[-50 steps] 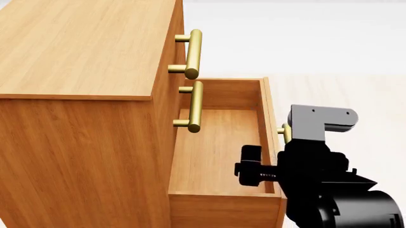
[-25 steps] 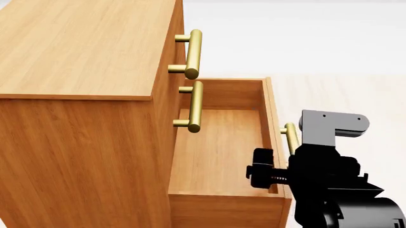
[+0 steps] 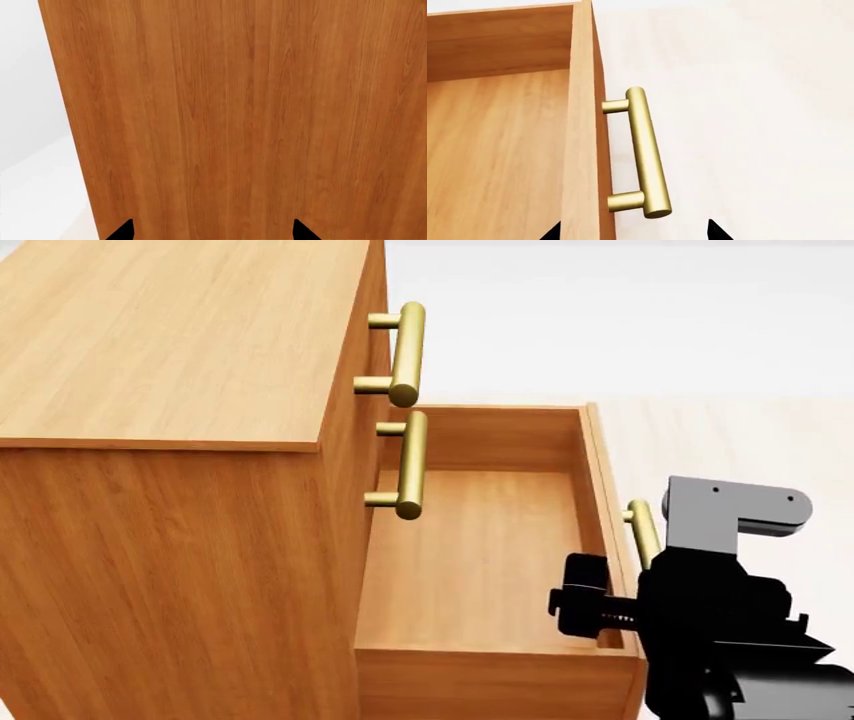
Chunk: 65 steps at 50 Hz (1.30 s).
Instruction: Put the bowl in the bottom drawer of the cabinet and close it.
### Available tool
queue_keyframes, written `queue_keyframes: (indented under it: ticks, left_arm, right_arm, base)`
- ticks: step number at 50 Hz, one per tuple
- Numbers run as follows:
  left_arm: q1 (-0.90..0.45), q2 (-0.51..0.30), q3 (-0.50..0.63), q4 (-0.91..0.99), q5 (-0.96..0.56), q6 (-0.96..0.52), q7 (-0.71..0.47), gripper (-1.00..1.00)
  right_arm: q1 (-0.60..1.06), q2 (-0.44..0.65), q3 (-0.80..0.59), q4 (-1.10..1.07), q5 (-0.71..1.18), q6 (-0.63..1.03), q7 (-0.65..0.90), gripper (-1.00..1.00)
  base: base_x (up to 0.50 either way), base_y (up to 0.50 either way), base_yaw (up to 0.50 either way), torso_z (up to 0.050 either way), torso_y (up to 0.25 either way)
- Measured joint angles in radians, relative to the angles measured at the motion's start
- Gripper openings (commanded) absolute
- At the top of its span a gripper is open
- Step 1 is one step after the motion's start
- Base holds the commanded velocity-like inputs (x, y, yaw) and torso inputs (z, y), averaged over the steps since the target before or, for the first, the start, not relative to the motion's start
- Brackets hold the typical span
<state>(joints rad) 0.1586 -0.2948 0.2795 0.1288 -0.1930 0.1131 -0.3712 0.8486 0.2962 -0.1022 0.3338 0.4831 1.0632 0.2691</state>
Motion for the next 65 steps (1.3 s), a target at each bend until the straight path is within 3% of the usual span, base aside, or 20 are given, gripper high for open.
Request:
queue_keyframes:
  ticks: [31, 50, 65]
  left_arm:
    - [-0.009, -0.005, 0.008, -0.011, -0.010, 0.005, -0.005, 1.00]
    - [-0.007, -0.010, 0.013, -0.007, -0.017, 0.006, -0.009, 1.00]
    - [-0.004, -0.015, 0.017, 0.002, -0.017, 0.003, -0.015, 1.00]
  right_arm:
    - [0.000, 0.013, -0.015, 0.052, -0.004, -0.061, 0.002, 1.00]
    - [-0.017, 0.010, -0.010, -0.033, 0.007, -0.011, -0.017, 1.00]
    - [-0.041, 0.024, 0.022, -0.237, 0.075, 0.090, -0.002, 1.00]
  base:
    - [0.00, 0.00, 0.00, 0.000, 0.000]
    - [0.00, 0.00, 0.00, 0.000, 0.000]
    - [0.00, 0.00, 0.00, 0.000, 0.000]
